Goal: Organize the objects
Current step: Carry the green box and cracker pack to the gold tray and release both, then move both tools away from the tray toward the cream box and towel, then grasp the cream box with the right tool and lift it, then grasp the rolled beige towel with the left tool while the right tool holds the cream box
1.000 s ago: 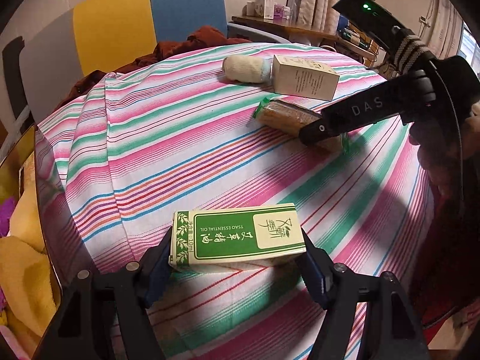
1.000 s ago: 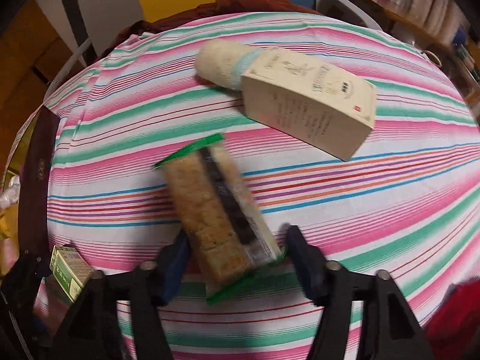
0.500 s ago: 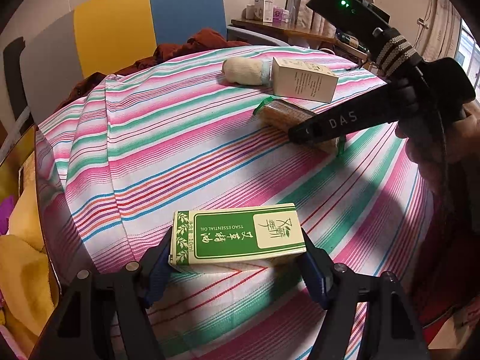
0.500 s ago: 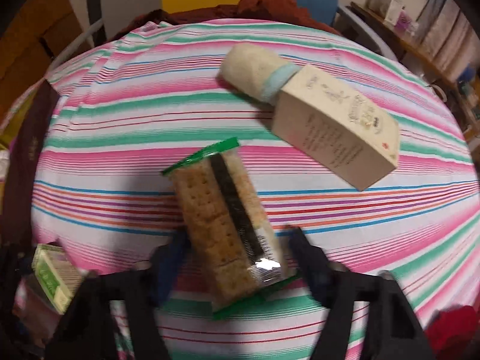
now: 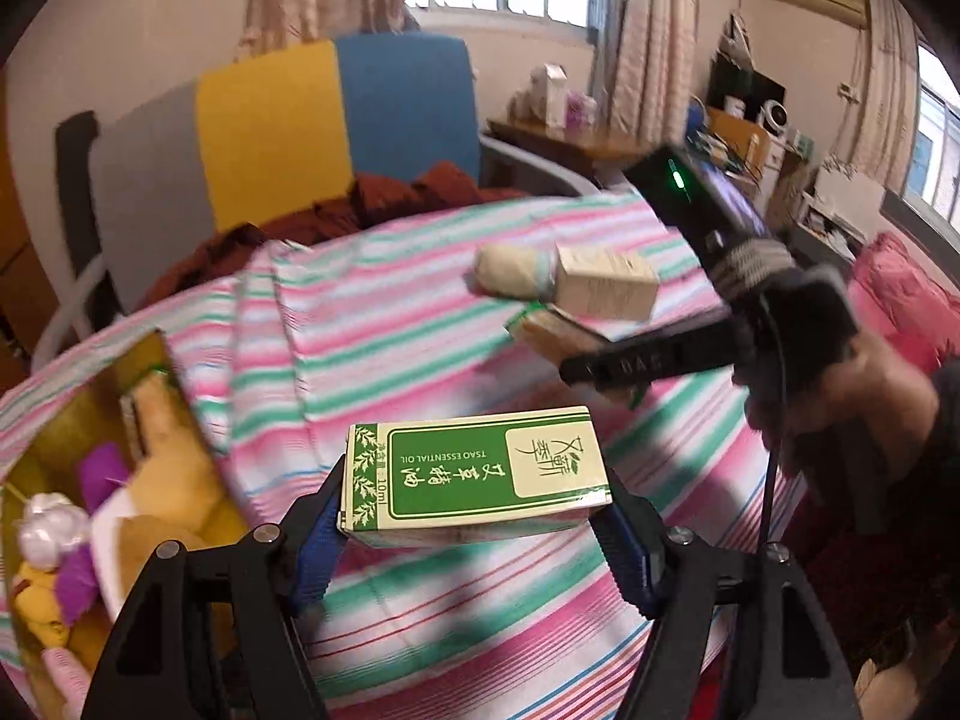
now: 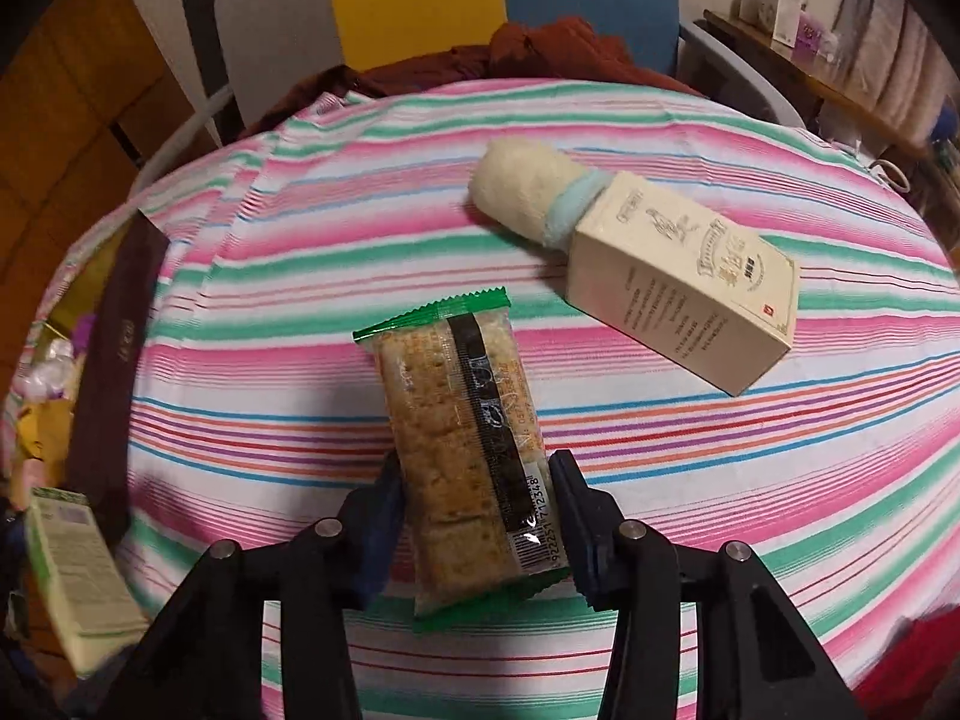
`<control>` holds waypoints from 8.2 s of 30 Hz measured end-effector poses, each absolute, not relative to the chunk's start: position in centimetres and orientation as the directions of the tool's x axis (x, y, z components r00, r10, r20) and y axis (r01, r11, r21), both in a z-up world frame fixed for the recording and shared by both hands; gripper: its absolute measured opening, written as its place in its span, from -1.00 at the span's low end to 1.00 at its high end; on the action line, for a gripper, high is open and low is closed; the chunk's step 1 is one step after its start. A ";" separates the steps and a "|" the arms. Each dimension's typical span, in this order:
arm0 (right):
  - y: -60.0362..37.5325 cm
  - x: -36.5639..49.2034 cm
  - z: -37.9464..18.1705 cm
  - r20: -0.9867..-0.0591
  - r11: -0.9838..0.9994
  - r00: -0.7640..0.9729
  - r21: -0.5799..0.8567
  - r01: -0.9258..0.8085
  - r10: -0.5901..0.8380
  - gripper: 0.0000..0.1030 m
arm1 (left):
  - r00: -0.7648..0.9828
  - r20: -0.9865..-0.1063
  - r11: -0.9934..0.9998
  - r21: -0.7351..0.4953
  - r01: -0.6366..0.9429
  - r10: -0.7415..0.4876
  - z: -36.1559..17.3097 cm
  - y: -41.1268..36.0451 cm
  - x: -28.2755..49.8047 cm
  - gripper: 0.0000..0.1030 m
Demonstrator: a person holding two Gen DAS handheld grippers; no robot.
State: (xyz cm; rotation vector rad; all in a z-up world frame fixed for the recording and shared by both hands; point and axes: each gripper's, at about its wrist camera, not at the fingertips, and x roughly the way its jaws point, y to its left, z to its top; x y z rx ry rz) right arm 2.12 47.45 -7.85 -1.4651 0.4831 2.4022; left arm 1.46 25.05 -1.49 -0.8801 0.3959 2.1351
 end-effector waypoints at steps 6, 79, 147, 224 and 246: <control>45.5 2.5 -6.7 -0.869 -0.914 -0.493 0.170 -0.368 0.037 -0.08 | -0.518 -0.671 -0.716 -0.026 -0.698 0.529 0.9 21.7 0.5 0.45; 22.0 -4.3 -0.3 -0.730 -0.991 -0.683 0.092 -0.093 -0.003 0.59 | -0.696 -0.687 -0.977 -0.119 -0.175 0.209 -0.4 2.3 -4.0 0.63; 51.9 5.6 -3.7 -0.791 -0.690 -0.547 0.235 -0.684 0.274 0.91 | -0.568 -0.715 -0.837 -0.044 -0.545 0.407 0.0 16.3 -2.7 0.63; 53.9 -1.8 -6.5 -0.878 -0.899 -0.479 0.201 -0.388 0.011 0.88 | -0.391 -0.801 -0.733 -0.087 -0.675 0.454 -2.6 26.0 -4.3 0.63; 56.7 2.0 -6.7 -0.916 -0.834 -0.358 0.049 -0.550 0.182 0.01 | -0.222 -0.829 -0.726 -0.282 -0.627 0.514 -4.2 36.1 -12.0 0.61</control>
